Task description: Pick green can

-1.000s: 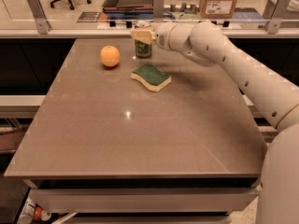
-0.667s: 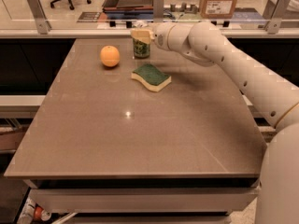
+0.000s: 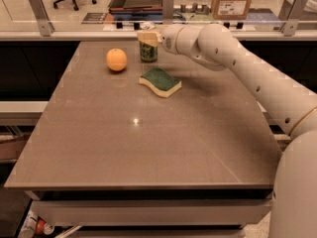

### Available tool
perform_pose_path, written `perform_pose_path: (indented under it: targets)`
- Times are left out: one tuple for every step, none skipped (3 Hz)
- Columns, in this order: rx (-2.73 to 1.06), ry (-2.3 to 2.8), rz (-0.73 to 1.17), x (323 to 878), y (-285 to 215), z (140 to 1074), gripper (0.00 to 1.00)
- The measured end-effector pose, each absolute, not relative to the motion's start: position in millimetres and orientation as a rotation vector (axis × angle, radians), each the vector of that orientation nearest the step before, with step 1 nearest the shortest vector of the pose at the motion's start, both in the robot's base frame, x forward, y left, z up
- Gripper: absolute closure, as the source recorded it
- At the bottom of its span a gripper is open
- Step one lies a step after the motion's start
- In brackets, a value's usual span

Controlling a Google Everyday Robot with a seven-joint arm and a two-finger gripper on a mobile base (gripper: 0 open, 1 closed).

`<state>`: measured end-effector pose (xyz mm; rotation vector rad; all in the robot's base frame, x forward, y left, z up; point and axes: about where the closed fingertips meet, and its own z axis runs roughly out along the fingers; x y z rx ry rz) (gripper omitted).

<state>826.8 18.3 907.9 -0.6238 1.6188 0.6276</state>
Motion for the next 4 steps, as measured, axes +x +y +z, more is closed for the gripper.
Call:
perform_pose_path:
  targets:
    - [-0.624,1.619,0.628,826.7,18.4,907.8,1.0]
    - [-0.641,1.609,0.609,825.7,19.7,921.6,1.0]
    - [-0.665,1.599,0.575,826.5,17.9,944.1,1.0]
    - [-0.687,1.591,0.545,829.6,14.8,969.9,1.0]
